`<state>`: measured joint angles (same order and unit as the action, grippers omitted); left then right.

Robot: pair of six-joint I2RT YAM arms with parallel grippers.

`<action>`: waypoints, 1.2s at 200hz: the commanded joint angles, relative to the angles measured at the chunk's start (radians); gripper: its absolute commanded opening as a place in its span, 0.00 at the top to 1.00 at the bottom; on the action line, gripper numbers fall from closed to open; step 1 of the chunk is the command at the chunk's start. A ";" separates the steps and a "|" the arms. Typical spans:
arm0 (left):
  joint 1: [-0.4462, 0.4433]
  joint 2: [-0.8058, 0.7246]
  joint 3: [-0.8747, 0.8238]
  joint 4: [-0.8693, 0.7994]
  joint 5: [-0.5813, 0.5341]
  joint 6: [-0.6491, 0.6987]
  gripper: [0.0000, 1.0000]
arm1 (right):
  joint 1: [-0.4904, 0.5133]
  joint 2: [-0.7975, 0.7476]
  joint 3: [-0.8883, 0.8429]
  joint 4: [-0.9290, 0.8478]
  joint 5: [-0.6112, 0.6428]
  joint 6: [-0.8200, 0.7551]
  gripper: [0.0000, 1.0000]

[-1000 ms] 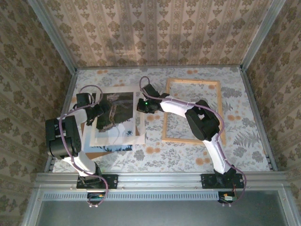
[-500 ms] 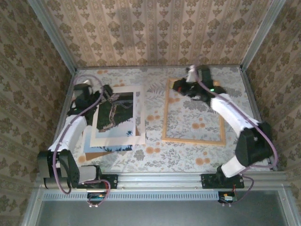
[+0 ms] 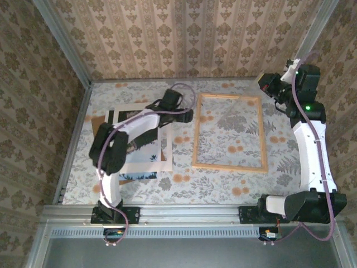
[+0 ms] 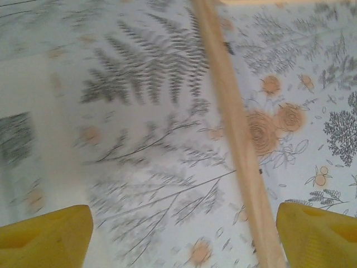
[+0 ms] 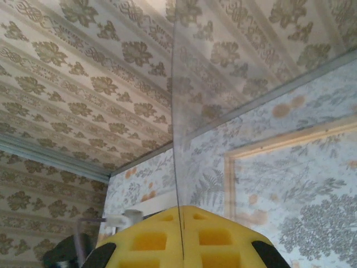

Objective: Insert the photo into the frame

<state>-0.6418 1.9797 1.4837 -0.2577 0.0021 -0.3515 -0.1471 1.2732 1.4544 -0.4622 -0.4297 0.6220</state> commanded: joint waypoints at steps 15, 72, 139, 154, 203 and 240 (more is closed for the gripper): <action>-0.049 0.170 0.223 -0.217 -0.069 0.104 0.19 | 0.000 -0.004 0.088 -0.112 0.088 -0.082 1.00; -0.065 0.359 0.448 -0.317 -0.022 0.104 0.32 | 0.000 -0.007 0.103 -0.134 0.084 -0.111 1.00; -0.068 0.413 0.487 -0.328 0.003 0.076 0.44 | 0.000 -0.007 0.131 -0.182 0.068 -0.147 1.00; -0.067 0.420 0.487 -0.326 0.002 0.075 0.44 | 0.001 -0.004 0.135 -0.185 0.060 -0.148 1.00; -0.065 0.449 0.512 -0.314 0.067 0.045 0.37 | 0.006 0.005 0.132 -0.183 0.042 -0.147 1.00; -0.070 0.502 0.590 -0.357 0.018 0.053 0.39 | 0.014 0.006 0.125 -0.178 0.036 -0.146 1.00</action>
<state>-0.7067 2.4268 2.0148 -0.5568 0.0227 -0.2913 -0.1432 1.2762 1.5551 -0.6376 -0.3733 0.4923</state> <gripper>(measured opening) 0.614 0.042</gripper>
